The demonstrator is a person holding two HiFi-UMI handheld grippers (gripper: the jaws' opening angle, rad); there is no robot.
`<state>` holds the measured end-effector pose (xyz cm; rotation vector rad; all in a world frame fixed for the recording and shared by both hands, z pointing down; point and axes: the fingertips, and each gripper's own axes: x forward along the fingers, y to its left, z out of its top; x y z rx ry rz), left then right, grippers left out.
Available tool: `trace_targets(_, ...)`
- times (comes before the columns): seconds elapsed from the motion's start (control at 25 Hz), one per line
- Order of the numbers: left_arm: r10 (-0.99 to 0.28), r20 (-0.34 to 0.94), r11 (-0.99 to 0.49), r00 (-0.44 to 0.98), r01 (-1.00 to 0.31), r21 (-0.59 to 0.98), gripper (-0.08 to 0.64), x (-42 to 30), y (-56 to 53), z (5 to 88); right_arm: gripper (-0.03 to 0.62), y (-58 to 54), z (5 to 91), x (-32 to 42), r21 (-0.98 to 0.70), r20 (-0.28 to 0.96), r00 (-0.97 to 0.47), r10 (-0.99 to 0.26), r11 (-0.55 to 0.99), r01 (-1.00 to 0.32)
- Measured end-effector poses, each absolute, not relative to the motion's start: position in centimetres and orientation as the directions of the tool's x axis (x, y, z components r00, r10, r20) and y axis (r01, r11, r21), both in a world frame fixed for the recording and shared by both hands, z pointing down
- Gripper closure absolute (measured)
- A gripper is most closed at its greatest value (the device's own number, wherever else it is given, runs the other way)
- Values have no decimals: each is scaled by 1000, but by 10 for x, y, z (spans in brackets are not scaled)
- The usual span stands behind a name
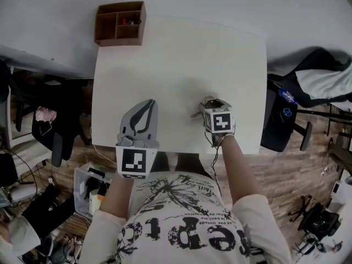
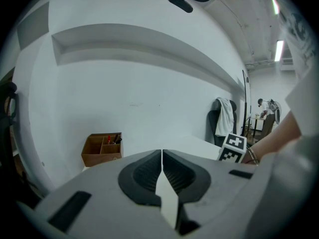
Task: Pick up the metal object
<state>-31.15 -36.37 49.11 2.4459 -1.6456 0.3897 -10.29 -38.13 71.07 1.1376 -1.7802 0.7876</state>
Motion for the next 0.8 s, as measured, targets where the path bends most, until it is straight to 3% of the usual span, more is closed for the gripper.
trace_targets(0.2,-890,285,-377,355,-926,-25,548,-310,-356,483,311,-376,705,-101,-44,900,-218,-376,421,-906)
trace_targets(0.36,-894,286,-366,344,-930,-27,548,-311,-351,474,311,-380,675,-108,-39,857,-249,-451,426,-904)
trace_targets(0.8,-929,160,-354,334,-929,-113,548,-305,-347,414,311,-412,518,-136,16,552,-406,-728,497,-868)
